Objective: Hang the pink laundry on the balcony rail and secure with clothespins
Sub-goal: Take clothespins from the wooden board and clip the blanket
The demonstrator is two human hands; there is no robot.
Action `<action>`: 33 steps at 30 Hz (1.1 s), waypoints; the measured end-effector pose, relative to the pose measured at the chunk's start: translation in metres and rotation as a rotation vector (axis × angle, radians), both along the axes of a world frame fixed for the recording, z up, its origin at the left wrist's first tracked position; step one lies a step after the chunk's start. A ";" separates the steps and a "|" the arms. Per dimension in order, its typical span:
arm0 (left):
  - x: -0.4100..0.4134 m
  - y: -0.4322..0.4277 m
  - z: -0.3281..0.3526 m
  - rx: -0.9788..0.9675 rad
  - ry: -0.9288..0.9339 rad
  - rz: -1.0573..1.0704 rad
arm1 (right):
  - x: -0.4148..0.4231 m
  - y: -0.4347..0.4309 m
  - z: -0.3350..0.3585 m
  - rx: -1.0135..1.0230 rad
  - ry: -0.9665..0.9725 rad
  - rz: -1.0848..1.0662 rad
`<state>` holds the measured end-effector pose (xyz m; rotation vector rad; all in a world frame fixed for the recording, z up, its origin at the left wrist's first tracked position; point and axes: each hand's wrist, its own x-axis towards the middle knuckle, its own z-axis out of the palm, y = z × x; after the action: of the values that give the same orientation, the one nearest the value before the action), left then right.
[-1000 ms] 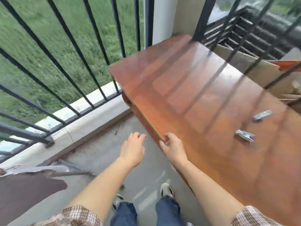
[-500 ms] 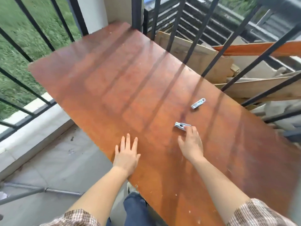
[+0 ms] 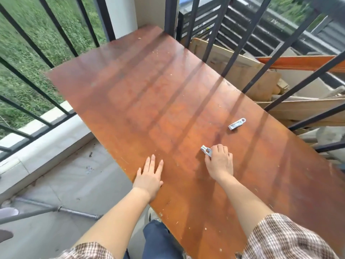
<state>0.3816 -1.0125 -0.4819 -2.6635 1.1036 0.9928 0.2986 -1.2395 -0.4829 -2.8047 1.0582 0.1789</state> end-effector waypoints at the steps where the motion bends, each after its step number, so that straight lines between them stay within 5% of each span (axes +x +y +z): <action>1: 0.000 0.003 0.003 -0.025 0.032 0.032 | 0.002 0.008 0.001 0.020 -0.001 0.042; 12: 0.004 0.166 0.041 -0.202 -0.011 0.577 | 0.070 0.205 0.019 0.228 -0.080 0.476; 33: -0.200 0.814 0.134 -0.052 -0.449 1.514 | 0.042 0.899 0.111 0.492 -0.043 1.520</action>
<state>0.1820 -0.1987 -0.3476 -3.1957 -1.1759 0.2611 0.3401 -0.3403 -0.3719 -2.4207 -1.1183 0.4094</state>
